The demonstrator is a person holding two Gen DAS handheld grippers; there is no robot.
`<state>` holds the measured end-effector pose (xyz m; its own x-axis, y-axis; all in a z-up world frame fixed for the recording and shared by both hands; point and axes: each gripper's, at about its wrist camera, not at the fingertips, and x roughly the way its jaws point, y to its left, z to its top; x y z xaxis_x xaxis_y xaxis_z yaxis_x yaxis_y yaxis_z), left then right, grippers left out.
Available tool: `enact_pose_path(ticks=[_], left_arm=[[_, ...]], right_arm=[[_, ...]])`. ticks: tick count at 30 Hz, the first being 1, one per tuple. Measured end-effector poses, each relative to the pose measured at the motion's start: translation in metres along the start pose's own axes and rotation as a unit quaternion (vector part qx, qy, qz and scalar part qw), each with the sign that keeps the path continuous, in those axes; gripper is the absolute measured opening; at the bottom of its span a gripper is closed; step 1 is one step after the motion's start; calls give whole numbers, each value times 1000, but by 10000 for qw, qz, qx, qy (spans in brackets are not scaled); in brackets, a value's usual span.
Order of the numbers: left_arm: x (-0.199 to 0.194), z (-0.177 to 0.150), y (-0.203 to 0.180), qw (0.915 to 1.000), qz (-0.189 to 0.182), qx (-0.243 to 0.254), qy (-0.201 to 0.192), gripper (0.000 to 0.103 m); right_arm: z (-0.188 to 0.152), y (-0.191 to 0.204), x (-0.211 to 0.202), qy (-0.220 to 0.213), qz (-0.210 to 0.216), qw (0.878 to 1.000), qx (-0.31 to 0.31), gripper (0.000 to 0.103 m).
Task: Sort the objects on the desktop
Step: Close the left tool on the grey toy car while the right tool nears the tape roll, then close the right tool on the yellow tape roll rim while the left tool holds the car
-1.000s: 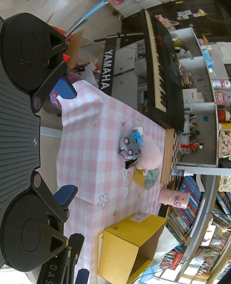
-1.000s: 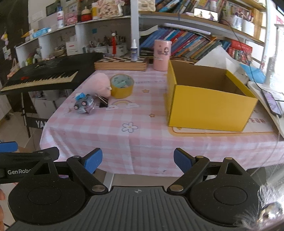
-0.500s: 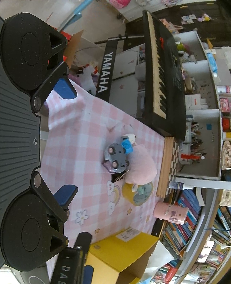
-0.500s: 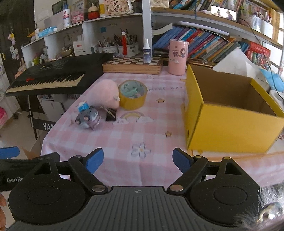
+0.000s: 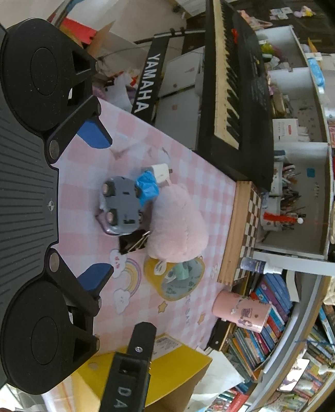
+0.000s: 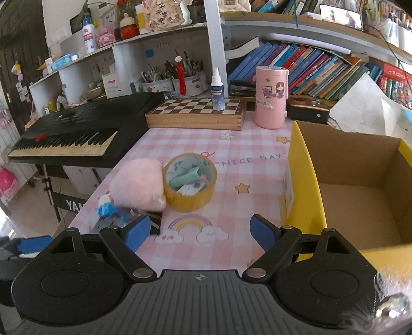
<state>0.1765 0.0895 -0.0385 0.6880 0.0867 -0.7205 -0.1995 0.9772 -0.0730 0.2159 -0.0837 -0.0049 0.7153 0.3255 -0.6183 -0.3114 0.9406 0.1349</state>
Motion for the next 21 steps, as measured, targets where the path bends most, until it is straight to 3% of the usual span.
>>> enact_pose_path(ticks=[12, 14, 21], left_arm=[[55, 16, 3, 9991, 42, -291, 309, 81], [60, 17, 3, 9987, -2, -325, 385, 65], [56, 18, 7, 9985, -153, -284, 442, 64]], right_arm=[[30, -4, 59, 316, 178, 9990, -251, 85], [32, -4, 68, 377, 181, 9987, -275, 87], [41, 0, 104, 621, 193, 9974, -304, 88]])
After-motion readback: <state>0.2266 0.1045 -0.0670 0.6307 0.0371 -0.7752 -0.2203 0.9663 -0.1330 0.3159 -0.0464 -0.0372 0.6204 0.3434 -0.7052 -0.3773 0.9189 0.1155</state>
